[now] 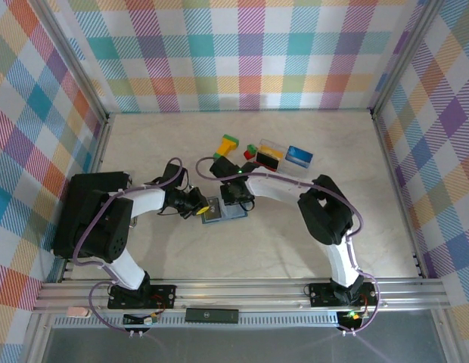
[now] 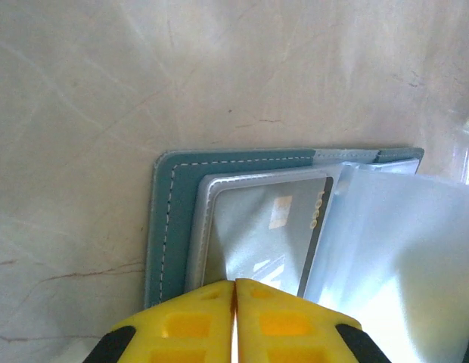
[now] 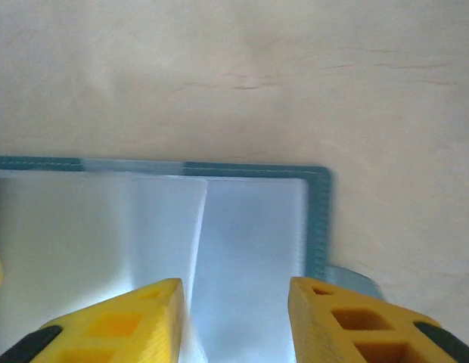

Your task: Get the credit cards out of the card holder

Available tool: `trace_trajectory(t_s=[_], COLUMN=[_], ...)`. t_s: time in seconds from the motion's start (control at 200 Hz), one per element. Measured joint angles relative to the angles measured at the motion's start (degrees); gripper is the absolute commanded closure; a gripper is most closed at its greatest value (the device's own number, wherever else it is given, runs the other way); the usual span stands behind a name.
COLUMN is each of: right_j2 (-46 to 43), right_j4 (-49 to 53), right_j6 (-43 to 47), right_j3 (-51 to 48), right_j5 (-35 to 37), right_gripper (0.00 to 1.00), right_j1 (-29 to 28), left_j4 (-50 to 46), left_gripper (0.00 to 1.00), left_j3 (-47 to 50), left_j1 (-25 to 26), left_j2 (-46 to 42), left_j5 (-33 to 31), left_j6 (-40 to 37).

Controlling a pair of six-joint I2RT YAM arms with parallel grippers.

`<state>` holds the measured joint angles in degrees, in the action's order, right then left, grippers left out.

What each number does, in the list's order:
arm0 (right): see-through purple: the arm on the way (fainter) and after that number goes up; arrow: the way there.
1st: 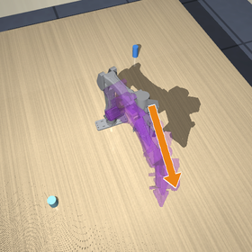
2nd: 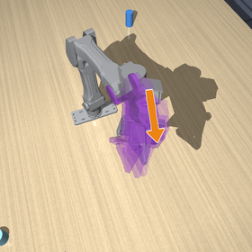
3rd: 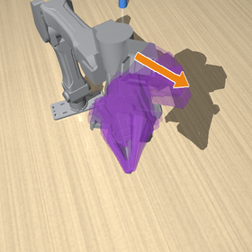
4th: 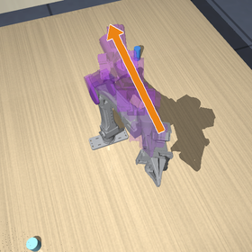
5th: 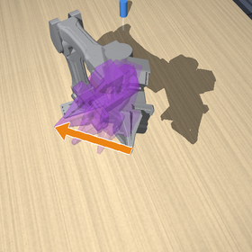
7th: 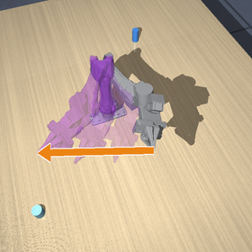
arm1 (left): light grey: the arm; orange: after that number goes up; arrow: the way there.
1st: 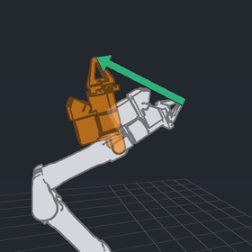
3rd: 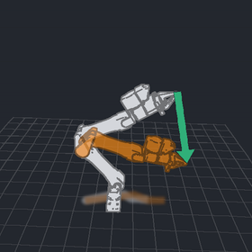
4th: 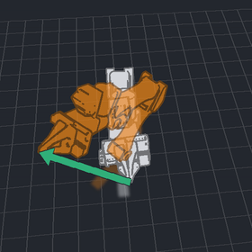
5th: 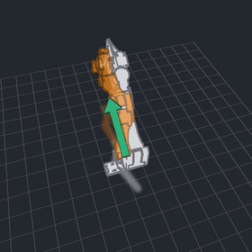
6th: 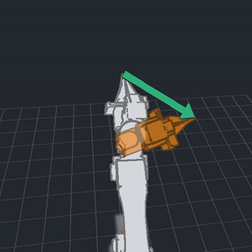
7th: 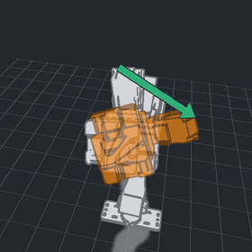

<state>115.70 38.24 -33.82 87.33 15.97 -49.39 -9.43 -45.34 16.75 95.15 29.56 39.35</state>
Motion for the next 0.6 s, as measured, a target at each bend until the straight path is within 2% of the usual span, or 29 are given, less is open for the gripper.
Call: trace_trajectory(t_s=[0.255,0.6], right_j2=[-9.75,-13.92], right_j4=[-2.36,-11.10], right_j6=[-3.28,-3.30], right_j3=[-9.27,-13.90], right_j5=[2.64,-3.85], right_gripper=[0.58,0.59], right_j1=[4.20,5.25], left_j4=[-1.77,-0.90], left_gripper=[0.79,0.77], left_j3=[-1.44,-1.53], left_j1=[0.31,1.27], left_j2=[0.09,-0.07], left_j5=[0.87,4.00], left_j6=[-1.75,-0.59])
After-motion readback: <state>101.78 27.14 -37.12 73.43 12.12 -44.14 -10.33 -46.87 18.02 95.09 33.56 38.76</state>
